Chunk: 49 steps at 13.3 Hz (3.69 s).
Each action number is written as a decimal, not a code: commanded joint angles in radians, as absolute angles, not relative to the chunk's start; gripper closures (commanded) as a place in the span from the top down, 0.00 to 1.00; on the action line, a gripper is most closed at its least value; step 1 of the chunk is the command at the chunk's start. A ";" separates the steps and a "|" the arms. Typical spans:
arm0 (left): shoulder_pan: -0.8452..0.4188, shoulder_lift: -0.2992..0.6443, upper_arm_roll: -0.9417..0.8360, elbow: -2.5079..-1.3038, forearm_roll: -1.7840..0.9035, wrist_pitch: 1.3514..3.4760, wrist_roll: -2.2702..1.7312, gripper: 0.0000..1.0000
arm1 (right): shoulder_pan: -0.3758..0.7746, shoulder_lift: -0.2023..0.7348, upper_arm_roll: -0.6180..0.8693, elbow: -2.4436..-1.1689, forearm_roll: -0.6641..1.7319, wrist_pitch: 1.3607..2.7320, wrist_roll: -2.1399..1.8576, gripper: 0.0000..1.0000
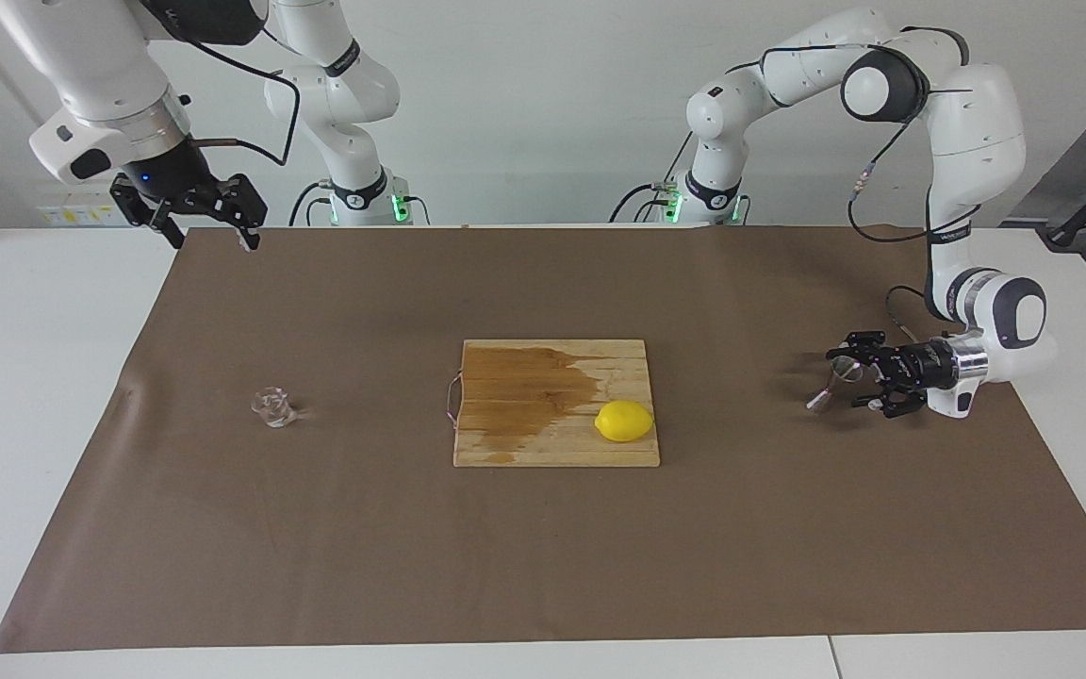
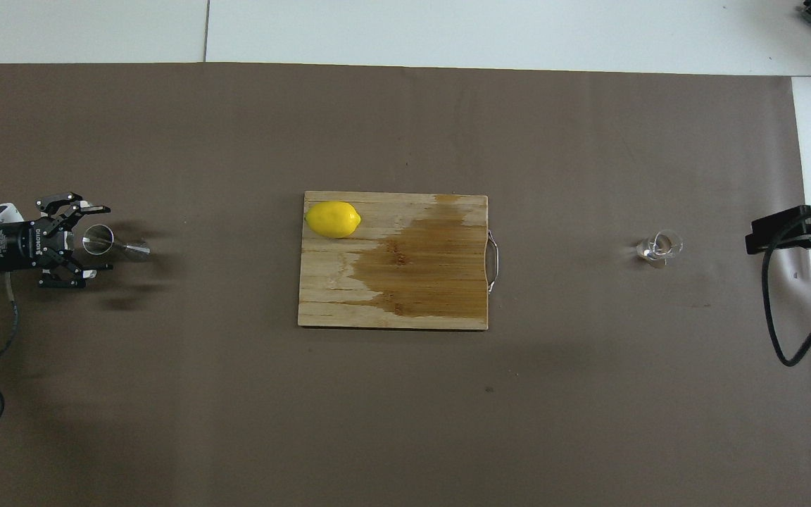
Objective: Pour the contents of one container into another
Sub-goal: 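Close the left gripper on the small metal cup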
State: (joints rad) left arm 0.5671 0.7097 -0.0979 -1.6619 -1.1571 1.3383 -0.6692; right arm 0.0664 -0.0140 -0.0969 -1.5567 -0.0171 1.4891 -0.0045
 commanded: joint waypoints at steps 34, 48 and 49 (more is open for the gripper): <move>0.597 0.701 -0.121 -1.677 -1.146 1.351 -0.663 0.64 | 0.055 -0.031 -0.095 -1.577 -0.021 1.483 -0.035 1.00; 0.603 0.701 -0.135 -1.670 -1.154 1.341 -0.675 0.47 | 0.054 -0.029 -0.095 -1.577 -0.021 1.483 -0.035 1.00; 0.603 0.701 -0.135 -1.669 -1.157 1.339 -0.675 0.47 | 0.054 -0.031 -0.095 -1.577 -0.021 1.483 -0.035 1.00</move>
State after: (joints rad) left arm 0.5845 0.7097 -0.1165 -1.6618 -1.1574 1.3384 -0.6698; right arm 0.0630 -0.0140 -0.0969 -1.5594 -0.0171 1.4891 -0.0067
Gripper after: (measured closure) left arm 0.507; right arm 0.000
